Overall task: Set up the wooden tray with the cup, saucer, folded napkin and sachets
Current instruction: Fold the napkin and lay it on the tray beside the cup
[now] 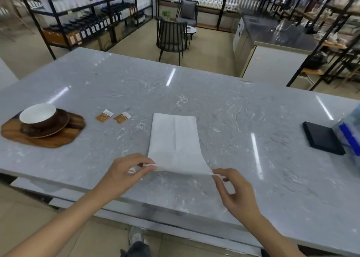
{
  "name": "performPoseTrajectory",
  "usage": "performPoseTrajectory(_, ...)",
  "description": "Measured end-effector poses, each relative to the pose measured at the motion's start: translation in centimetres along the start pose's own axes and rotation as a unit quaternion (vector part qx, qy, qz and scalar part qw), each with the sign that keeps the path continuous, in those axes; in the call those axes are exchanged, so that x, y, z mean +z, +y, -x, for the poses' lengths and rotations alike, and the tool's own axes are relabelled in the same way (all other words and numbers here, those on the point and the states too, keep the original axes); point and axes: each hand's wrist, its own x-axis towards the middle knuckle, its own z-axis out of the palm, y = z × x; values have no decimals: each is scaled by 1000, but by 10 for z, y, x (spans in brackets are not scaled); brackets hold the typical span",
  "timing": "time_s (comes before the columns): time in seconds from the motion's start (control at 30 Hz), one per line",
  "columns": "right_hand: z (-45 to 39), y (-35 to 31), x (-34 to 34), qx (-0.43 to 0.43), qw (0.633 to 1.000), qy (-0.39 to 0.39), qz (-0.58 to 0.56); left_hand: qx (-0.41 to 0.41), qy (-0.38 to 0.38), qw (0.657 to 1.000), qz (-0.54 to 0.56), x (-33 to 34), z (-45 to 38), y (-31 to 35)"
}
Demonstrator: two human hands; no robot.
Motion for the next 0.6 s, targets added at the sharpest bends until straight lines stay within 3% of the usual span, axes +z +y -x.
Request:
performPoseTrajectory(0.2, -35, -38, -20, 54, 988, 54, -138, -33, 107, 988, 106, -19, -19, 20)
performPoseTrajectory(0.4, -92, -8, 12, 133, 964, 54, -225, -136, 103, 975, 144, -10, -81, -16)
performPoseTrajectory(0.6, -151, 55, 67, 221, 956, 33, -189, -203, 91, 971, 89, 16, -137, -94)
